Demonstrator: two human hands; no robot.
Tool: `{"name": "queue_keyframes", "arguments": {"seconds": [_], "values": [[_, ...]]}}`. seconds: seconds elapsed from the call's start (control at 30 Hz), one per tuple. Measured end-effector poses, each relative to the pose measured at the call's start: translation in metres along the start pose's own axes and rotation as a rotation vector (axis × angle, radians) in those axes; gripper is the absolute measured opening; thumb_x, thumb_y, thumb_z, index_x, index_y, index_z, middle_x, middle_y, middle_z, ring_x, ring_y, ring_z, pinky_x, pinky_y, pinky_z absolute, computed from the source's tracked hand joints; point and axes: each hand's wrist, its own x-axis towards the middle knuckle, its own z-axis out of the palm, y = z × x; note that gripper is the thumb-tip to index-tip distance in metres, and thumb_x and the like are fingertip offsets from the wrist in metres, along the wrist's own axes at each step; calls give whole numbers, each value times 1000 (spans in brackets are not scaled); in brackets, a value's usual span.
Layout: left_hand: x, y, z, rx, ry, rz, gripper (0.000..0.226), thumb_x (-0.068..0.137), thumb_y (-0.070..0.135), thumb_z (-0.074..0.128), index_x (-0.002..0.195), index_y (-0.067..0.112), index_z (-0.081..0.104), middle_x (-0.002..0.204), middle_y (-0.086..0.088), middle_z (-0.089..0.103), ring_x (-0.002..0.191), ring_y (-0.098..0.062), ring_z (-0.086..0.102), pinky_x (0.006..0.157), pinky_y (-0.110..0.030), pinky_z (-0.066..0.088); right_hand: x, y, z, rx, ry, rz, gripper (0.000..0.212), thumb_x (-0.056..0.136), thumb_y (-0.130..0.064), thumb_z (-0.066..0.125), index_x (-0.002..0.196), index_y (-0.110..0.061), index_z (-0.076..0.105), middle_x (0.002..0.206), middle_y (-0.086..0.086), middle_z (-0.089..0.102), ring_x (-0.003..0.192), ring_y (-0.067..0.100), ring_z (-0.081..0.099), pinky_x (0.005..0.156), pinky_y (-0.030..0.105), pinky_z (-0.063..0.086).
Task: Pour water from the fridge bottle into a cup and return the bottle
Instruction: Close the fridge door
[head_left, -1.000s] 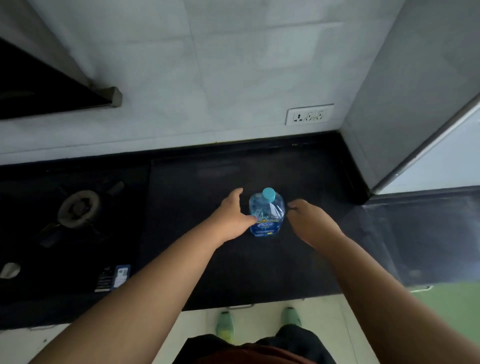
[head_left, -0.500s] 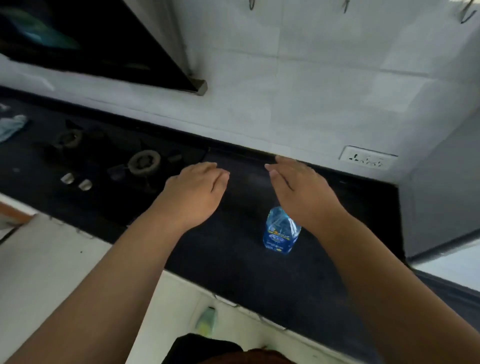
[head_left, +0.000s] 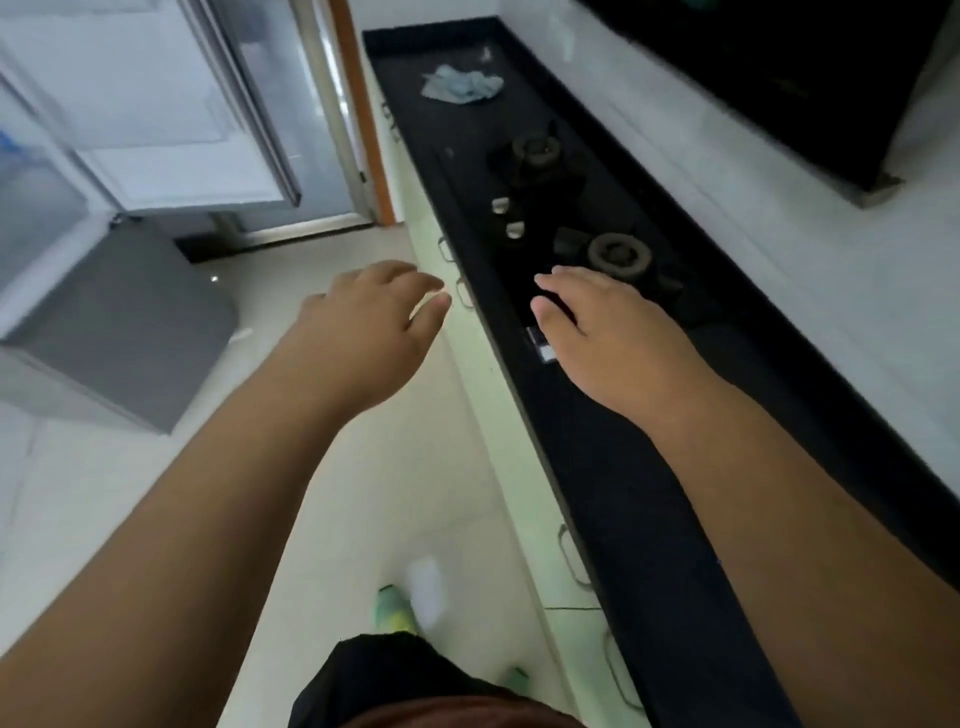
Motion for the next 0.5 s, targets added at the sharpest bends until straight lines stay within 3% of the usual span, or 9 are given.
{"name": "queue_keyframes", "arguments": {"seconds": [0.2,0.37,0.5], "values": [[-33,-104,-18,10,61,-249,51,108,53,32,153,33,47,161,5,43,147,-25,40,117,-48,35,56,-98,53,-87,-121,-210,46,109,-43,39,147,-23,53,153,-3,52,140,24,48,112,41,38],[-58,-188,-31,15,100,-449,52,107,54,32,150,31,49,159,5,46,144,-26,45,112,-54,42,95,-172,93,-157,-193,-352,47,107,-47,40,146,-24,53,151,-4,54,137,24,50,111,43,41],[-70,-239,-49,-1,124,-531,51,108,52,32,149,28,51,158,1,48,143,-29,45,113,-55,40,124,-228,113,-173,-201,-407,47,106,-47,41,145,-24,54,150,-3,55,134,25,50,110,44,42]]}}
